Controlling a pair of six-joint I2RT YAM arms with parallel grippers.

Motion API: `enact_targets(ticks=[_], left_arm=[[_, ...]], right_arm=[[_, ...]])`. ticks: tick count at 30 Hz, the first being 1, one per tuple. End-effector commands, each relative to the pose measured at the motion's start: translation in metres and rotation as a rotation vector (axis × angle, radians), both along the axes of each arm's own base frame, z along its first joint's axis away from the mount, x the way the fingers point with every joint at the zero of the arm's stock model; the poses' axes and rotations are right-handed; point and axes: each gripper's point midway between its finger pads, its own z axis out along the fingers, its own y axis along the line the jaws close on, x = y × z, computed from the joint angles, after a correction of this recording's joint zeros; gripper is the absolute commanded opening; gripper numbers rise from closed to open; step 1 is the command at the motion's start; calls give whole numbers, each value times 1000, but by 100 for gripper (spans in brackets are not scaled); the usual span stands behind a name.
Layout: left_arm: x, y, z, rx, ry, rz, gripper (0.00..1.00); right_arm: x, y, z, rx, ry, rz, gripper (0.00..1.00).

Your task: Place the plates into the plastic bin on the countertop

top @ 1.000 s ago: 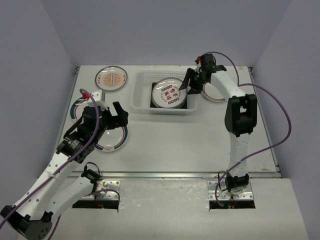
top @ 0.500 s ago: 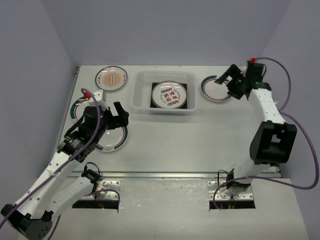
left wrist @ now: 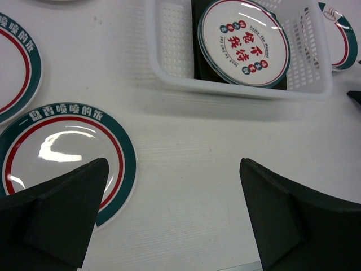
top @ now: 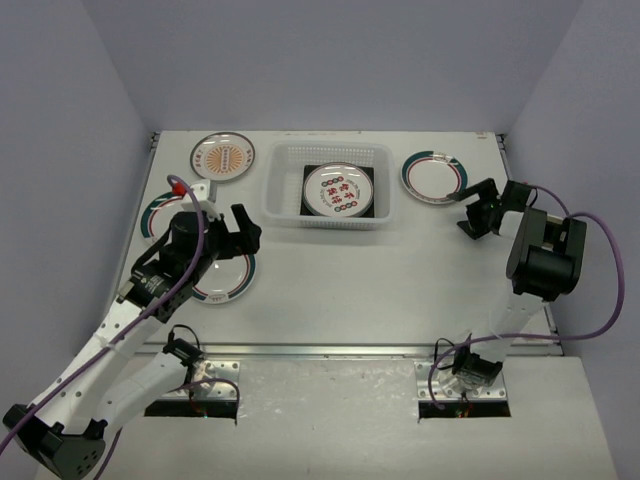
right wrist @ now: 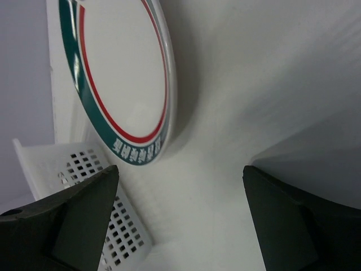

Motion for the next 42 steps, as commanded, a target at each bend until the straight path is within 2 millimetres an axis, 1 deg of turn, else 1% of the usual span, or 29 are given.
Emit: enact_targets(ticks=[1,2,4,5,6,7,9,11,13,14,15,17,18,20,21,23,24,25,27,29,31,33,34,36,37,38,40,41,42], left_arm=[[4,1,13,-18,-51,0,100],[4,1,13,-19,-52,0,100],[5,0,12,-18,-47,-1,100],[5,0,12,-17,-46,-2,100],[5,0,12,-16,-44,-3,100],[6,0,11,-14,-41,-2,100],[7,1,10,-11,-40,2,100],[7,3,9,-5,-36,11,100],[8,4,9,-5,-36,18,100],[8,5,9,-4,-35,20,100],[8,5,8,-3,-34,22,100],[8,5,8,-1,-33,25,100],[8,6,8,-1,-33,28,100],[9,7,9,-5,-36,34,100],[9,7,9,-6,-36,37,100],[10,7,10,-8,-38,38,100],[10,7,9,-9,-36,36,100],[10,7,8,-9,-32,32,100],[10,6,7,-10,-27,28,100],[11,7,7,-10,-28,32,100],[10,7,7,-10,-27,32,100],[11,7,6,-8,-25,35,100],[11,7,6,-8,-25,37,100],[12,12,6,-2,-23,62,100],[13,16,6,-4,-20,95,100],[14,22,7,-10,-18,138,100],[15,36,10,-27,-17,234,100],[14,46,10,-39,-7,308,100],[17,51,15,-47,-9,352,100]], right_arm=[[45,-24,5,1,-105,-84,87],[44,-23,-6,15,-82,-94,83],[52,-27,-16,40,-71,-123,65],[53,-28,-25,63,-48,-147,58],[53,-32,-36,64,-9,-170,52],[49,-32,-48,64,33,-181,49],[56,-32,-52,61,53,-177,42],[55,-33,-64,67,97,-182,27],[53,-32,-66,64,108,-180,7],[54,-31,-63,63,100,-174,0],[55,-30,-56,62,77,-166,0],[61,-24,-31,50,8,-134,0],[64,-18,-15,42,-36,-113,0],[70,-8,27,30,-130,-82,0],[69,-5,33,22,-149,-79,0],[69,0,108,-28,-315,-91,0],[67,4,135,-32,-394,-88,0],[67,8,148,-34,-432,-77,0],[62,13,186,-67,-532,-69,0],[57,20,211,-114,-584,-58,0],[54,25,224,-156,-612,-41,0],[51,46,238,-157,-622,43,0],[52,55,238,-168,-613,97,0],[57,100,239,-126,-553,304,0],[59,118,246,-117,-524,393,0],[60,138,239,-103,-485,473,0],[60,178,213,-65,-399,602,0],[58,188,205,-86,-370,633,0],[59,199,191,-103,-339,657,0]])
